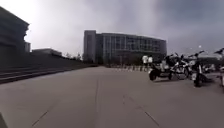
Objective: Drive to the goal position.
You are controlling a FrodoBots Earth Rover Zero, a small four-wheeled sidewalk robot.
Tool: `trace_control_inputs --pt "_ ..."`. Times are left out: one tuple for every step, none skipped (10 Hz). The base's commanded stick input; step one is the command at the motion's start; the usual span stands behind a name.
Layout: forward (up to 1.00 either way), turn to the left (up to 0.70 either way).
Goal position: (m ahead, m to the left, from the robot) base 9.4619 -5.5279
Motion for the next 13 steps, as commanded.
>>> trace_control_inputs --pt "1.00 0.00" --pt "1.00 0.00" --pt "1.00 0.00" --pt "1.00 0.00" --pt "1.00 0.00" --pt "1.00 0.00" --pt "1.00 0.00" --pt "1.00 0.00" --pt "1.00 0.00" --pt "1.00 0.00" --pt "1.00 0.00" --pt "1.00 0.00" --pt "1.00 0.00"
